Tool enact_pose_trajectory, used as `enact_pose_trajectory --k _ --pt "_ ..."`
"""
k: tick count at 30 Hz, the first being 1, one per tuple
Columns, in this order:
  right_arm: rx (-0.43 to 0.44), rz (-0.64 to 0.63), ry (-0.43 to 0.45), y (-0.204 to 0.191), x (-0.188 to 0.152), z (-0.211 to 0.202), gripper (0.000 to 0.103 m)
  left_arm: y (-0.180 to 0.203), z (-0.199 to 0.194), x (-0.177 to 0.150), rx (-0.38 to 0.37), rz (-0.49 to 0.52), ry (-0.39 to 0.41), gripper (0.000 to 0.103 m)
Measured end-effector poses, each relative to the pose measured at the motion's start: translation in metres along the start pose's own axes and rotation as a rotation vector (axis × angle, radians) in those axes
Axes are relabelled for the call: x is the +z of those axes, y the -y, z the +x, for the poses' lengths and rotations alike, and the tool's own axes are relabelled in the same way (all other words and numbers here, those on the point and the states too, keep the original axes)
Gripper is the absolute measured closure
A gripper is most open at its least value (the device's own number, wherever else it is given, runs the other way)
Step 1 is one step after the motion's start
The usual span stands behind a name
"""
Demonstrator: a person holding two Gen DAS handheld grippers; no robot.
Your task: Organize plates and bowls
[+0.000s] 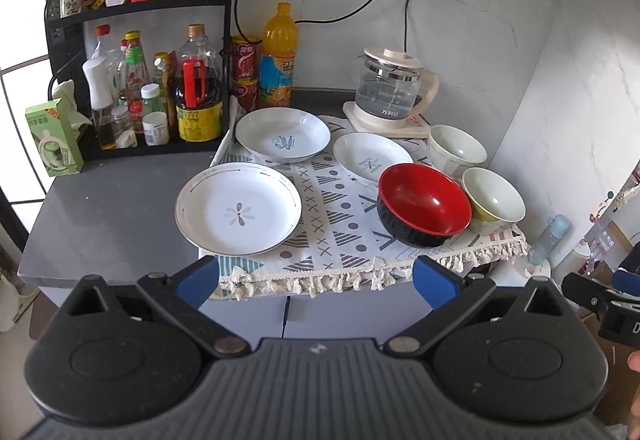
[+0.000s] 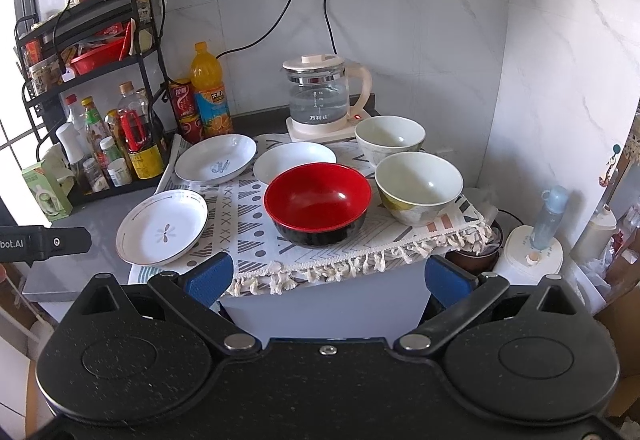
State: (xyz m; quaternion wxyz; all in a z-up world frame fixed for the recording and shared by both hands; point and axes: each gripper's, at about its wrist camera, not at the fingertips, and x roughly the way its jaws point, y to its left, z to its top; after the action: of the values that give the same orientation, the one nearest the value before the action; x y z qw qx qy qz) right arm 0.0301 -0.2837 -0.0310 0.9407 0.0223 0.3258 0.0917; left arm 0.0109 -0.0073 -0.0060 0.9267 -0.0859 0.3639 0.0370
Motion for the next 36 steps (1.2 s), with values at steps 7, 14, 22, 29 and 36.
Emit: enact_pose_trajectory --k 7,14,22,29,36 --pt "0.021 0.007 -0.007 0.005 0.003 0.002 0.0 0.0 0.0 0.0 0.021 -0.02 -0.001 0.001" --pt "0.044 0.014 -0.011 0.01 0.005 0.008 0.0 0.003 0.008 0.004 0.036 -0.016 -0.017 0.001" --pt "0.056 0.028 -0.009 0.02 0.013 0.022 0.0 0.009 0.022 0.014 0.036 -0.001 -0.032 0.001" --pt "0.017 0.04 0.021 0.037 0.024 0.042 0.0 0.02 0.054 0.031 0.052 0.003 -0.028 0.001" --pt "0.019 0.05 -0.001 0.056 0.042 0.075 0.0 0.041 0.094 0.059 0.018 0.017 -0.035 0.001"
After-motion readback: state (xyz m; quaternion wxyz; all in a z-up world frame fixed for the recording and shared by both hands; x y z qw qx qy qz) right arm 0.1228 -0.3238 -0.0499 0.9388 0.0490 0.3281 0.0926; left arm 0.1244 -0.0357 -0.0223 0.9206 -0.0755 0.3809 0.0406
